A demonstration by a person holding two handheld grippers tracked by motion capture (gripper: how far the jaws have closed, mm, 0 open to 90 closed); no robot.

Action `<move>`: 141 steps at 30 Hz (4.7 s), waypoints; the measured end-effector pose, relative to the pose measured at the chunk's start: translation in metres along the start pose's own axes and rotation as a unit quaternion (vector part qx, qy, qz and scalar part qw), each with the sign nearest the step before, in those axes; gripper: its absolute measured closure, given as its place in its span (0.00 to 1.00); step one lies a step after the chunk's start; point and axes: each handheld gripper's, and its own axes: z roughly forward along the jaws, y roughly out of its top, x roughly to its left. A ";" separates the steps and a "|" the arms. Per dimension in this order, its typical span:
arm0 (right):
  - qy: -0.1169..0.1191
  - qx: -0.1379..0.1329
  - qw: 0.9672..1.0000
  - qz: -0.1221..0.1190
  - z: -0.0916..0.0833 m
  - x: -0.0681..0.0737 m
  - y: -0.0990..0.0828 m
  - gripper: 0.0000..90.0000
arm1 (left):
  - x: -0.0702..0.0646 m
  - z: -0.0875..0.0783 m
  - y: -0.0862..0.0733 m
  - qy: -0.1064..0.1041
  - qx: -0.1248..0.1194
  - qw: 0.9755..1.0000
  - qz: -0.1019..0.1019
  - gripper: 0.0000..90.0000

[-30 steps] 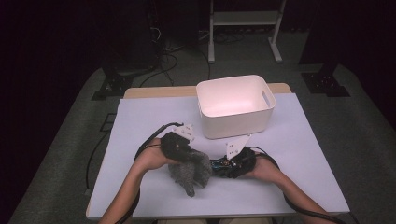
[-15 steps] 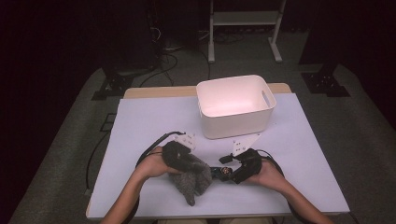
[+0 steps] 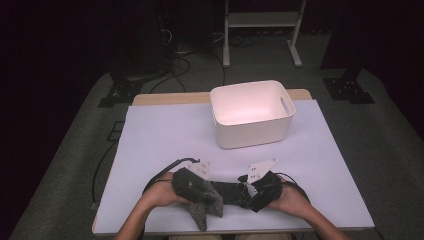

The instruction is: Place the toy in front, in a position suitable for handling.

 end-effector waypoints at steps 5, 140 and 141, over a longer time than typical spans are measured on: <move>0.013 0.009 1.000 0.010 0.006 -0.001 -0.008 0.19 | 0.000 0.002 -0.004 -0.005 -0.009 1.000 -0.006 0.87; 0.039 -0.020 0.999 -0.021 0.005 -0.008 -0.021 0.25 | 0.016 0.008 0.004 0.041 0.000 0.999 -0.013 0.86; 0.038 -0.020 0.999 -0.022 0.005 -0.007 -0.021 0.25 | 0.016 0.008 0.004 0.042 0.000 0.999 -0.013 0.86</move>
